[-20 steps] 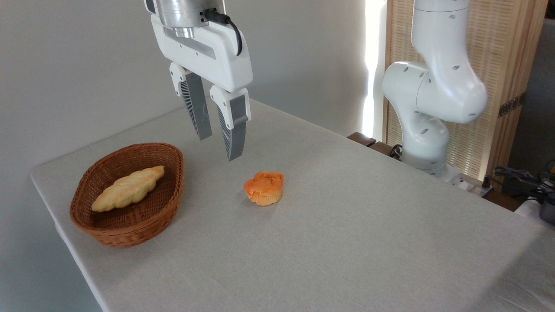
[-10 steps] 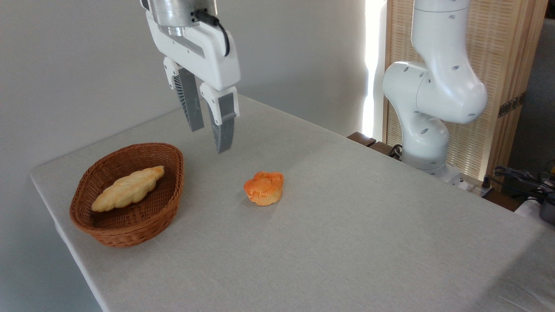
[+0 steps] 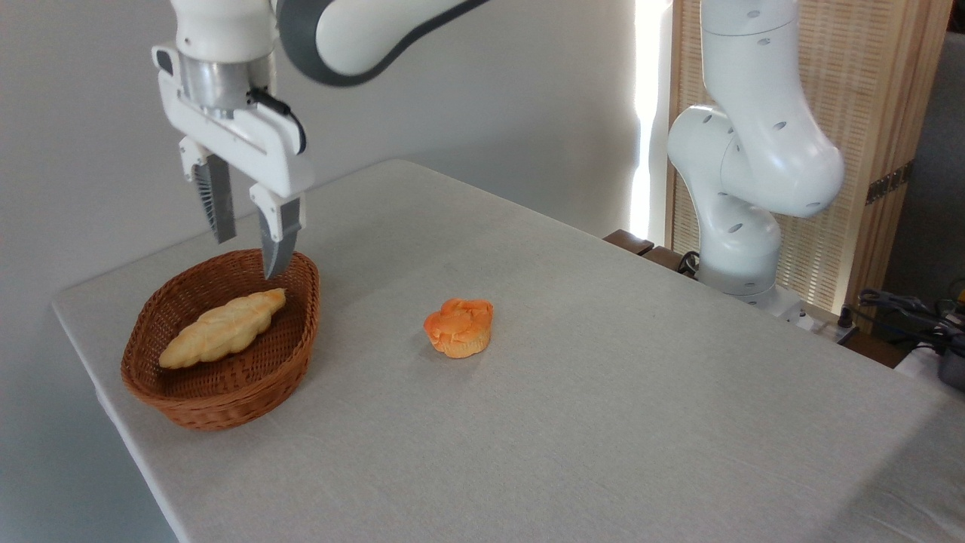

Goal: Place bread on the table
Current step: 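Lower the open gripper onto the bread roll in the basket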

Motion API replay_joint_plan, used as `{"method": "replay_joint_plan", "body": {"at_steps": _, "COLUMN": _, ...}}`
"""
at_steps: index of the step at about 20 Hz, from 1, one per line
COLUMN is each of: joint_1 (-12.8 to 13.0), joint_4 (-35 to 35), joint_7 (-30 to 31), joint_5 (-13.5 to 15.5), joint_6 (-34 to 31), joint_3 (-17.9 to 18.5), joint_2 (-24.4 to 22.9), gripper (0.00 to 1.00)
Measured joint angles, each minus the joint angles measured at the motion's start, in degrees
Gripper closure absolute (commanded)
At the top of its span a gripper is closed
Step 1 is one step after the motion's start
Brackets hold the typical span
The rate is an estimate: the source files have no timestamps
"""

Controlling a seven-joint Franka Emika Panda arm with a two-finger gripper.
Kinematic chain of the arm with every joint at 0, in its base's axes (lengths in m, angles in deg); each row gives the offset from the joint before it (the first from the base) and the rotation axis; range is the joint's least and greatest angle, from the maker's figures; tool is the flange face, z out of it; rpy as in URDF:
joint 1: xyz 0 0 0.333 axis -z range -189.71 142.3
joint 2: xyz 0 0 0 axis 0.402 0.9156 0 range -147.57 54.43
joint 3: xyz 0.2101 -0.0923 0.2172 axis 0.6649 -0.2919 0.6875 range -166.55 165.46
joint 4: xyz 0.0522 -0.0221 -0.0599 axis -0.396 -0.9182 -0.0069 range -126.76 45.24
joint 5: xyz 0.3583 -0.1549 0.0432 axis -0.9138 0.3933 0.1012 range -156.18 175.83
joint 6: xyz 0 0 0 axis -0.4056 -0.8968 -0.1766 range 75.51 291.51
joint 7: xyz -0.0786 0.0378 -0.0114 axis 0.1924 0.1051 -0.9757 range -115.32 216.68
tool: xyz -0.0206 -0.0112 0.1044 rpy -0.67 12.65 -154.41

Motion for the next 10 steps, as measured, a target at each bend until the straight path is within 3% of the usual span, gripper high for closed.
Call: {"method": "replay_joint_plan", "body": {"at_steps": 10, "joint_1": 0.8, "joint_4": -7.2, "joint_7": 4.1, "joint_5": 0.9, "joint_6": 24.5, "joint_3": -6.0, "joint_2": 7.6, "gripper": 0.0}}
